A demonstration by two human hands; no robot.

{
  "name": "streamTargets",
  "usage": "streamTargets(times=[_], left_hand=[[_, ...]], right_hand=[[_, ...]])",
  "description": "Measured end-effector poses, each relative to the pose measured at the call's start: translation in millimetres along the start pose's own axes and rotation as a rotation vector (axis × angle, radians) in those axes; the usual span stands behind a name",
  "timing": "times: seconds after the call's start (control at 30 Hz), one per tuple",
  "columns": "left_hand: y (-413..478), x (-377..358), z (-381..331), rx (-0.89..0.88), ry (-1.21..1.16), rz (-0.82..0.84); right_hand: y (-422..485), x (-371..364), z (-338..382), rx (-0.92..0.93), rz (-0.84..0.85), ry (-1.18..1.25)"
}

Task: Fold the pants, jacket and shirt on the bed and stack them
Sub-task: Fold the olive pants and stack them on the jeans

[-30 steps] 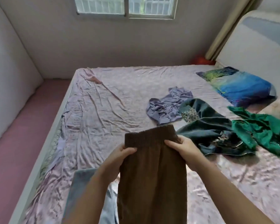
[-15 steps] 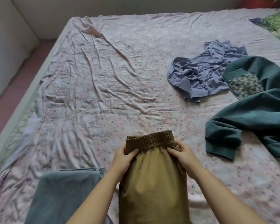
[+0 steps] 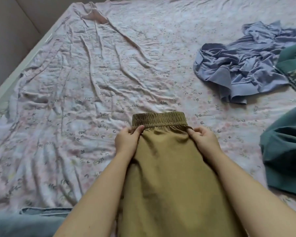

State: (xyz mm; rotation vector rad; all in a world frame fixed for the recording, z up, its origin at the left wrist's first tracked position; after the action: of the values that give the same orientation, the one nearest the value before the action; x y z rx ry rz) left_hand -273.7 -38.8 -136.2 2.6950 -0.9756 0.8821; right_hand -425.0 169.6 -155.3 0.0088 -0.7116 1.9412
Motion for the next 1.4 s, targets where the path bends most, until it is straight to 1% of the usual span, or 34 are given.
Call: streamTargets(times=[0.07,0.17,0.23,0.3,0.37,0.43,0.57,0.7,0.77,0.87,0.93,0.97,1.03,1.1,1.23,1.27,1.4], left_hand=[[-8.0,4.8,1.6,0.004,-0.042,0.042],[-44.8,16.3,11.9,0.086,-0.192,0.095],[-81.8,26.4,17.5,0.140,-0.308,0.092],[-119.1,37.9,19.2,0.138,-0.326,0.078],[-155.3,47.5,18.7,0.116,-0.331,0.062],[-189.1,53.5,19.4,0.115,-0.375,0.037],[-246.8,60.2,30.1,0.158,-0.379,0.004],[-289.1,62.8,41.8,0.214,-0.388,-0.031],[-300.0,63.0,38.7,0.176,-0.371,-0.029],[-311.2,57.5,33.5,0.140,-0.338,0.070],[-315.0,54.1,36.3,0.150,-0.319,0.120],[-316.1,53.9,39.6,0.165,-0.307,0.115],[-318.1,56.3,49.4,0.230,-0.321,0.047],[-319.9,59.0,56.1,0.294,-0.357,-0.017],[-326.0,62.3,53.5,0.314,-0.388,-0.024],[-329.2,63.0,54.4,0.321,-0.395,-0.011],[-342.8,62.1,61.3,0.349,-0.414,0.067]], right_hand=[[-10.1,4.5,0.6,-0.029,0.057,0.034],[-40.9,13.0,-9.5,-0.091,0.146,-0.005],[-67.6,21.7,-24.7,-0.149,0.198,-0.009],[-95.9,30.4,-40.0,-0.194,0.241,0.005],[-125.3,39.1,-55.7,-0.230,0.228,-0.007],[-154.8,49.6,-70.1,-0.222,0.180,-0.039],[-212.7,61.9,-107.1,-0.253,0.162,-0.011],[-251.3,75.5,-137.1,-0.240,0.064,0.018],[-260.5,80.0,-146.6,-0.237,0.036,0.043],[-272.6,81.8,-158.4,-0.258,0.033,0.125],[-277.1,82.2,-161.3,-0.232,0.029,0.134],[-278.6,82.9,-160.6,-0.210,0.022,0.120],[-278.4,88.4,-161.2,-0.185,-0.020,0.103],[-277.2,95.2,-165.4,-0.200,-0.067,0.131],[-284.3,101.6,-177.7,-0.267,-0.100,0.216],[-288.2,101.5,-179.0,-0.288,-0.084,0.234],[-296.9,90.1,-176.2,-0.352,0.094,0.326]])
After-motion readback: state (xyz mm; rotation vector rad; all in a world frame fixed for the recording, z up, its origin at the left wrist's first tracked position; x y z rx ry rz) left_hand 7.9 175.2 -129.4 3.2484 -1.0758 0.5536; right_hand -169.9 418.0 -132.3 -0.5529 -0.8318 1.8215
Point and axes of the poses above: each hand's wrist, its own y-axis towards the middle knuckle, its own x-axis out of the back of the hand, z = x × y, the point moved 6 cm from there along y, towards the middle knuckle, and after that the axes turned 12 degrees about -x, right-handed, at the moved point
